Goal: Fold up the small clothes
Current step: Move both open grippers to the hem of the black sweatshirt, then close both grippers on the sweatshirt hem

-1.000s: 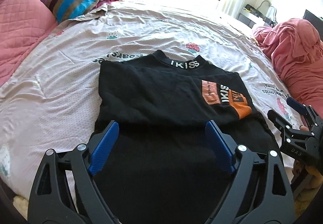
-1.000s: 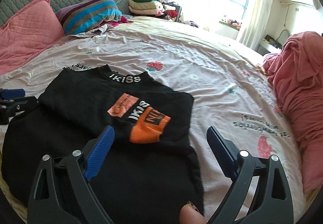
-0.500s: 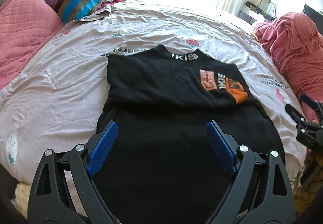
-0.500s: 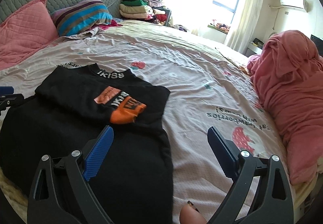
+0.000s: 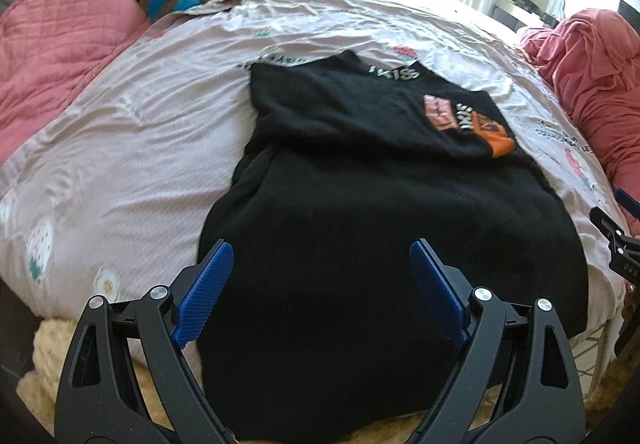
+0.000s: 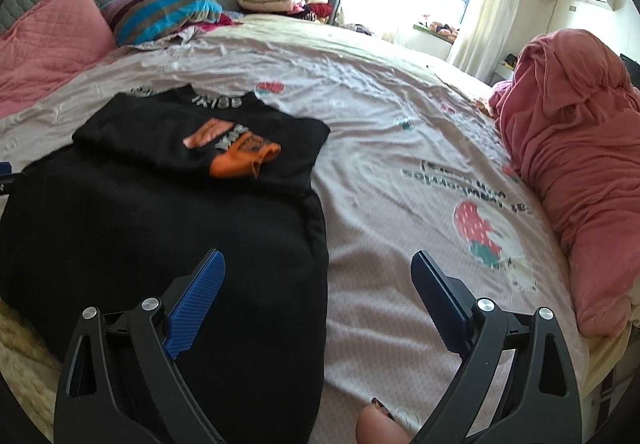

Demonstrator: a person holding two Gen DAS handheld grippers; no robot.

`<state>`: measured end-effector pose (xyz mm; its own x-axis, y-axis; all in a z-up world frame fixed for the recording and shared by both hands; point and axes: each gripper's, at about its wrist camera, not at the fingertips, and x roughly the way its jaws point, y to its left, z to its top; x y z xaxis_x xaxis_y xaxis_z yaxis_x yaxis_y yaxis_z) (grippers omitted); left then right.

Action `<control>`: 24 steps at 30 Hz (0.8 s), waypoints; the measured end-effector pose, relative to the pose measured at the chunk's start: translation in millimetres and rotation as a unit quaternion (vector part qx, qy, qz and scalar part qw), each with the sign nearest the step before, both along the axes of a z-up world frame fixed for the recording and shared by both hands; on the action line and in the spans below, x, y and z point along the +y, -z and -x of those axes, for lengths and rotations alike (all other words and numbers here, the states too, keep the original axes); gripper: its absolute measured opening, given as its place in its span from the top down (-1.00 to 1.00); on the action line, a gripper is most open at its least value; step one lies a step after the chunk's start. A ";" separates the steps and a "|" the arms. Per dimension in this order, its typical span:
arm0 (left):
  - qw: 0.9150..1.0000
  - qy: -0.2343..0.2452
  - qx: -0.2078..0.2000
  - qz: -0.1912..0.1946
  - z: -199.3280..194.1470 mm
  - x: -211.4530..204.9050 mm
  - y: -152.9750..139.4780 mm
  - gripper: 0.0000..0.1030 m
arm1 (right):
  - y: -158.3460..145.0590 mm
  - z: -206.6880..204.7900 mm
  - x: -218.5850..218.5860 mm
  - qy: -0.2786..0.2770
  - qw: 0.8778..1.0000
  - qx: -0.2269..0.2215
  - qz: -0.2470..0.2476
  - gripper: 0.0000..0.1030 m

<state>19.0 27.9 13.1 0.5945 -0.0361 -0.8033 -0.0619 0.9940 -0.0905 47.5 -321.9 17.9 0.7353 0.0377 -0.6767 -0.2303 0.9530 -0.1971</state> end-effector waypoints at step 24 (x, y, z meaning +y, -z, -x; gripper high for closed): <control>0.996 -0.022 0.077 0.041 72.3 55.4 40.1 0.22 | 37.3 42.0 -21.2 -0.043 0.985 0.147 -0.075 -0.78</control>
<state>-53.3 83.3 -26.9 0.4666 -0.0822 -0.8807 -0.1251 0.9795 -0.1577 5.5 -343.1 -19.4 0.4980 0.2071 -0.8421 -0.3384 0.9405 0.0312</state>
